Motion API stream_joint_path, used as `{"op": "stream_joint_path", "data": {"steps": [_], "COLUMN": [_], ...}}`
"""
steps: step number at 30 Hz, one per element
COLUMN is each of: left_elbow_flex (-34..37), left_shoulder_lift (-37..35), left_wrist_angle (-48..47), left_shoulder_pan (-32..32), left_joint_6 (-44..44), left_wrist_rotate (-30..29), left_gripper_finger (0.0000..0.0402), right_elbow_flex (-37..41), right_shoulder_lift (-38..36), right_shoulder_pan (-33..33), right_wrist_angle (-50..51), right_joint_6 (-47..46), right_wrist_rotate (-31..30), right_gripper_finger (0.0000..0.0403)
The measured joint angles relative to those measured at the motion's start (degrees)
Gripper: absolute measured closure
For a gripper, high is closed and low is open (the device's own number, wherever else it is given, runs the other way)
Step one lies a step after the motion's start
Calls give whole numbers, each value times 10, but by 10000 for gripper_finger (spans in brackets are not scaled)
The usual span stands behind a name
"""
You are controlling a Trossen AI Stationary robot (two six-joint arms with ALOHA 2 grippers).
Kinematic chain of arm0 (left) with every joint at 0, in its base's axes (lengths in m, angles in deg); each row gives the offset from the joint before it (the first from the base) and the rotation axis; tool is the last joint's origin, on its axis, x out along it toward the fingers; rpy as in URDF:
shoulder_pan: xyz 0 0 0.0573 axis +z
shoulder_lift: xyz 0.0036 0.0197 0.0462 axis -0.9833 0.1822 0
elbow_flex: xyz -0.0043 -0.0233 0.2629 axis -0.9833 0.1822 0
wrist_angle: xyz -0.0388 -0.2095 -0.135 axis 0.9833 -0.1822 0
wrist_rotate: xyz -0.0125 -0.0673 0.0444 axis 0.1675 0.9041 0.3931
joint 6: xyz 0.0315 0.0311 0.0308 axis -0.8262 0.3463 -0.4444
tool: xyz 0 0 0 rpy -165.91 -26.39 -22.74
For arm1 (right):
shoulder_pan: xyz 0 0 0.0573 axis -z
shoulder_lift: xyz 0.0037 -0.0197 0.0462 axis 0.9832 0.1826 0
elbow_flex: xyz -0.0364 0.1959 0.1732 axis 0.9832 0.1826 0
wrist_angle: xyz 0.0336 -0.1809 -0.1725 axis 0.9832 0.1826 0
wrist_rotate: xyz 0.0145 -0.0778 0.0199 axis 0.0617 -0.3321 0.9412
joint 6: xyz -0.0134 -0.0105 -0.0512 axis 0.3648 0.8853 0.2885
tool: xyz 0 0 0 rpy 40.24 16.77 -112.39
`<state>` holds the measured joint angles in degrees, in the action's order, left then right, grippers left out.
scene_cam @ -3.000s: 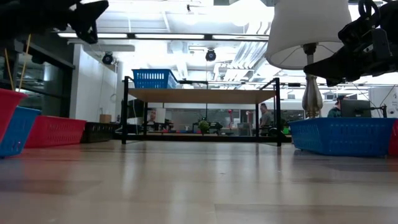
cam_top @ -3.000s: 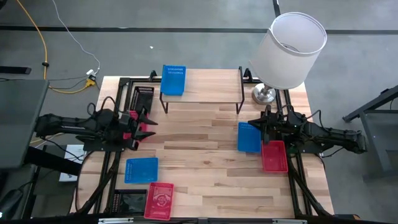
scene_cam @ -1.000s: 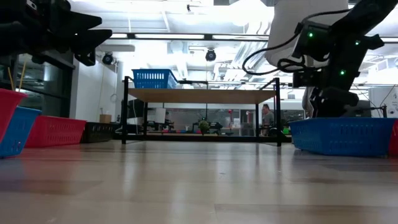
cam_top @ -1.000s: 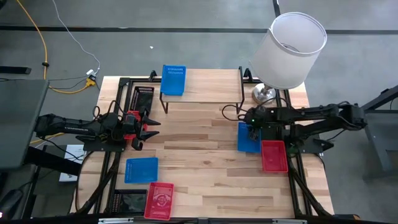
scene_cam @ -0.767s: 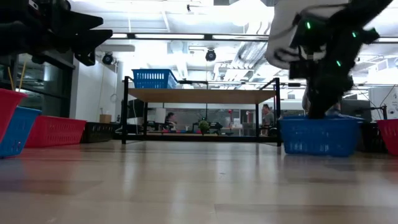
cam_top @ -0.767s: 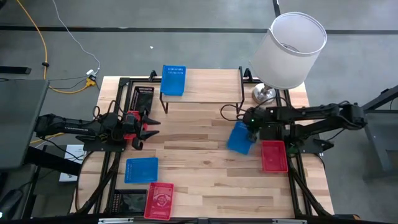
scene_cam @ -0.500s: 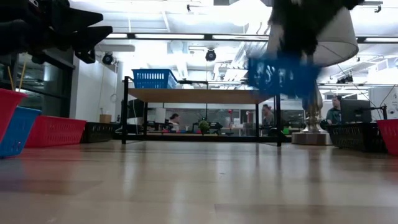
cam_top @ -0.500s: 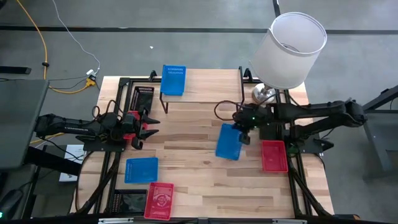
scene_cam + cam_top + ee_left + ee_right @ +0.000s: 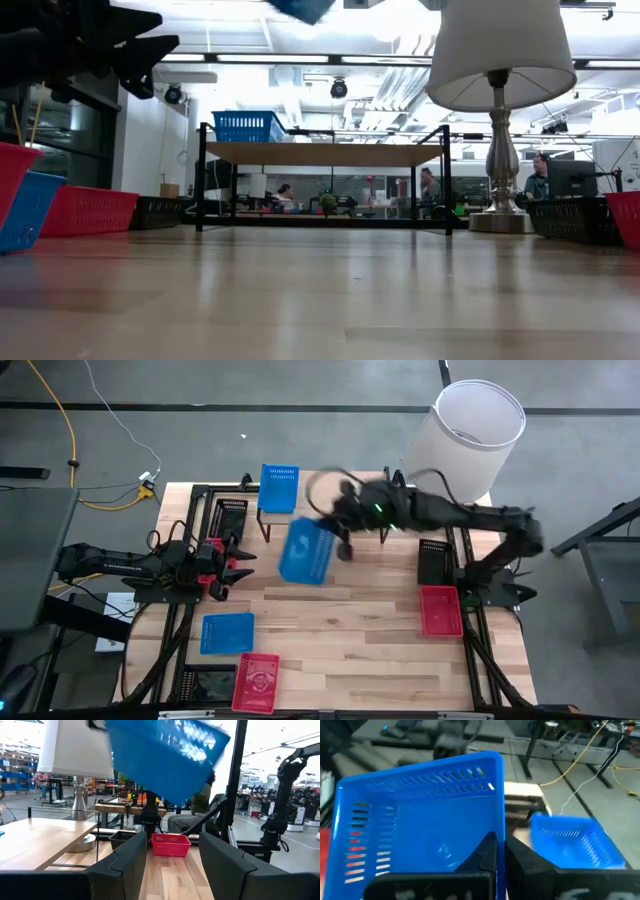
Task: Stack baskets on shelf by color
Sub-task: Stack the top blue bin on top of the blue bin on the shelf
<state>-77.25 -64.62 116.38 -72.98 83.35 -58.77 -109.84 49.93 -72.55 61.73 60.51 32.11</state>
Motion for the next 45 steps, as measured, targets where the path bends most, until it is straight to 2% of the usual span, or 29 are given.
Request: {"op": "stream_joint_path", "data": {"steps": [6,10,13,16,24,35,45], "left_elbow_flex": [0,0,0,0,0,0,0], "left_shoulder_lift": [0,0,0,0,0,0,0], "left_wrist_angle": [-2,-2,-2,-2,0,2,2], "left_shoulder_pan": [-12,-26,-33,-37,-45,-45,-45], "left_joint_6": [5,-4,-5,-5,-10,-19,-10], "left_wrist_rotate": [0,0,-1,-2,-2,-2,-4], "left_gripper_finger": [231,231,231,231,231,231,231], "right_elbow_flex": [-227,-341,-410,-387,-382,-383,-383], "right_shoulder_lift": [148,240,296,307,313,326,326], "right_shoulder_pan": [84,124,149,176,232,246,261], "right_wrist_angle": [87,131,152,95,82,27,27], "right_joint_6": [51,90,112,118,113,119,128], "right_wrist_rotate": [77,132,142,152,168,167,183], "right_gripper_finger": [402,402,402,403,403,403,403]}}
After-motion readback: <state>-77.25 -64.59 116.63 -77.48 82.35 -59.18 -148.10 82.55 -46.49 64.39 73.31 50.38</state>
